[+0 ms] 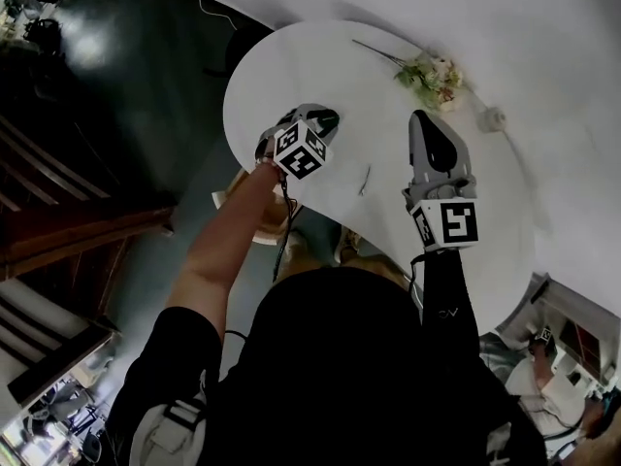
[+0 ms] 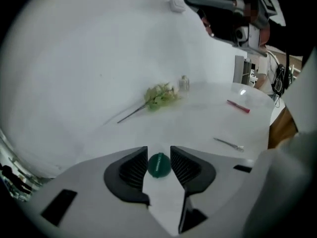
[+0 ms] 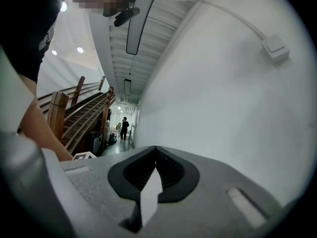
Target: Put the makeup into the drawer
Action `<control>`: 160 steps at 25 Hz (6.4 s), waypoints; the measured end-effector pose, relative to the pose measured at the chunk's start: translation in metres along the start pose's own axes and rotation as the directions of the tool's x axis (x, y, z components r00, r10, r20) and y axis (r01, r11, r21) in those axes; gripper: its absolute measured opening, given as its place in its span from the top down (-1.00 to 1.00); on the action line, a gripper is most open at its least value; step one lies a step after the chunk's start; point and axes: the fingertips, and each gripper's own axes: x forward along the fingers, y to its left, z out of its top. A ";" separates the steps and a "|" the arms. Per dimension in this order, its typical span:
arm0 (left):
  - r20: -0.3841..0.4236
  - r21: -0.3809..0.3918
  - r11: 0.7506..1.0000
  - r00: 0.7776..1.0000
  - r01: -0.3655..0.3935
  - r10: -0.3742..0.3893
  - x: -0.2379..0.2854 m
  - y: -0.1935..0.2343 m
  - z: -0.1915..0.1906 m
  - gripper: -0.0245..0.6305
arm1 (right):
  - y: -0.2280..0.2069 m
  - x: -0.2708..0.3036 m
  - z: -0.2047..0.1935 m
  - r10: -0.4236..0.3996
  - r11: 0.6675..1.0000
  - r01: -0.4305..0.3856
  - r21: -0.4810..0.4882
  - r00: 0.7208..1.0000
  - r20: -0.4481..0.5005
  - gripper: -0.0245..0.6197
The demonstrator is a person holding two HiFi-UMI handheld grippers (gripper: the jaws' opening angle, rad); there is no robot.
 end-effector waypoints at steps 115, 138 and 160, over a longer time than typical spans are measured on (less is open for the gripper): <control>0.024 -0.524 0.738 0.858 -0.426 0.513 -0.249 0.011 -0.141 0.33 | 0.207 0.048 0.036 0.381 0.924 -0.376 -0.064 0.919 0.099 0.91; 0.399 -0.339 0.848 0.754 -0.408 0.522 -0.277 0.007 0.042 0.33 | 0.119 0.006 0.052 0.172 0.984 -0.163 -0.076 0.975 0.138 0.91; 0.356 -0.290 0.952 0.913 -0.096 0.200 -0.095 -0.090 0.116 0.36 | -0.025 -0.083 0.025 -0.051 0.998 0.055 -0.036 0.993 0.104 0.91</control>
